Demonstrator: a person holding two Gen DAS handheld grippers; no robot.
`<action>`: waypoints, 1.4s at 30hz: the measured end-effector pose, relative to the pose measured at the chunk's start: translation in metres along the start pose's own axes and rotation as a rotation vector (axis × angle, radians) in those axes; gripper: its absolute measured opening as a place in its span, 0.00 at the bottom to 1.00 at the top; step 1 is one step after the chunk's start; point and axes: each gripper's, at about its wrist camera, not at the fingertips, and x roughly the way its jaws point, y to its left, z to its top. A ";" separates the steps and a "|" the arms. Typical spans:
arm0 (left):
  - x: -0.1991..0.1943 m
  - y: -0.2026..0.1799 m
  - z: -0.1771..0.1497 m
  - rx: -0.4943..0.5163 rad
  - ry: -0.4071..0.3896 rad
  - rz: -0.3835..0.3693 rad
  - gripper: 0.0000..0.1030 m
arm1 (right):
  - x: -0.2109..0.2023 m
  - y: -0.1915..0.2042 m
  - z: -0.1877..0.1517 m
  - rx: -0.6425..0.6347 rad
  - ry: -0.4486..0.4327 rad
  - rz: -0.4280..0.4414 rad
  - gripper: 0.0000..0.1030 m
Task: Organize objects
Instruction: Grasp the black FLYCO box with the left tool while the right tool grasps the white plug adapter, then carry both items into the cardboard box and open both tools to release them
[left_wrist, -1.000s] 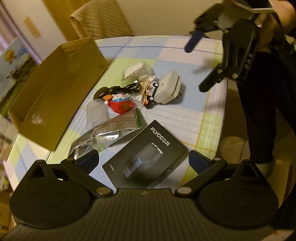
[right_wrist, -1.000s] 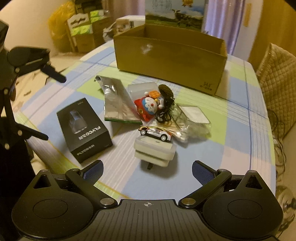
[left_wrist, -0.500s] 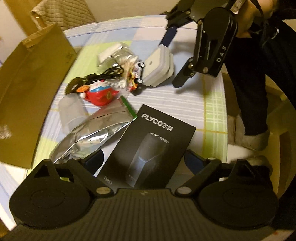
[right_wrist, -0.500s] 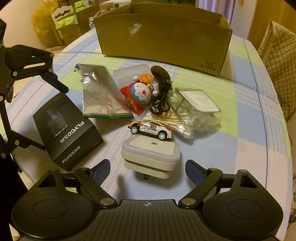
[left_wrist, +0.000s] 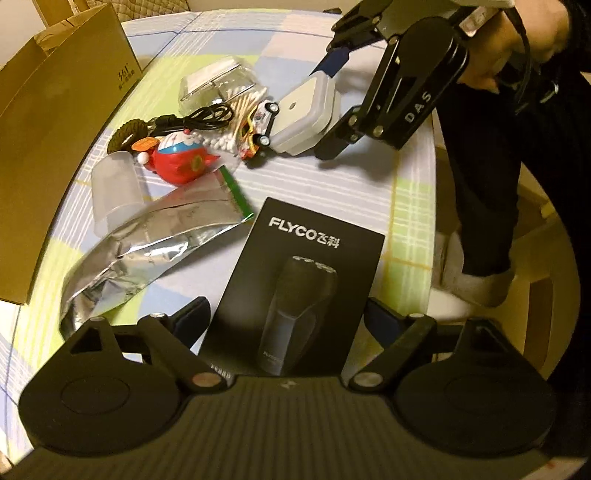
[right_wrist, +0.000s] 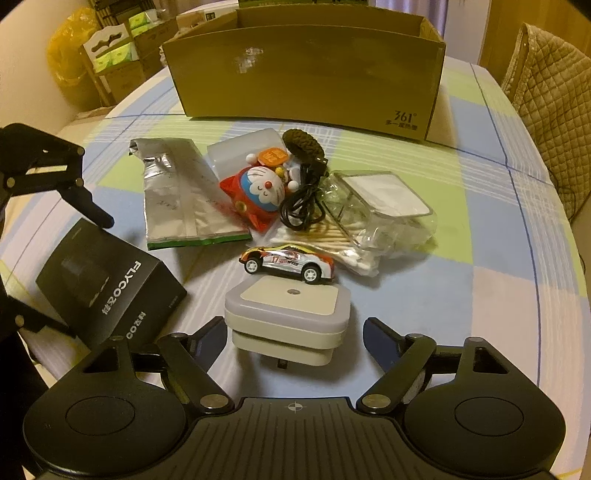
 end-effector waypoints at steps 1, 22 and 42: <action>0.003 0.000 0.000 -0.011 -0.003 -0.002 0.84 | 0.001 0.000 -0.001 0.004 -0.001 0.001 0.76; 0.018 -0.020 0.009 -0.237 -0.018 0.050 0.79 | 0.000 -0.001 -0.004 0.101 -0.051 -0.043 0.55; -0.044 -0.030 0.030 -0.464 -0.150 0.221 0.77 | -0.066 -0.003 0.001 0.141 -0.181 -0.050 0.55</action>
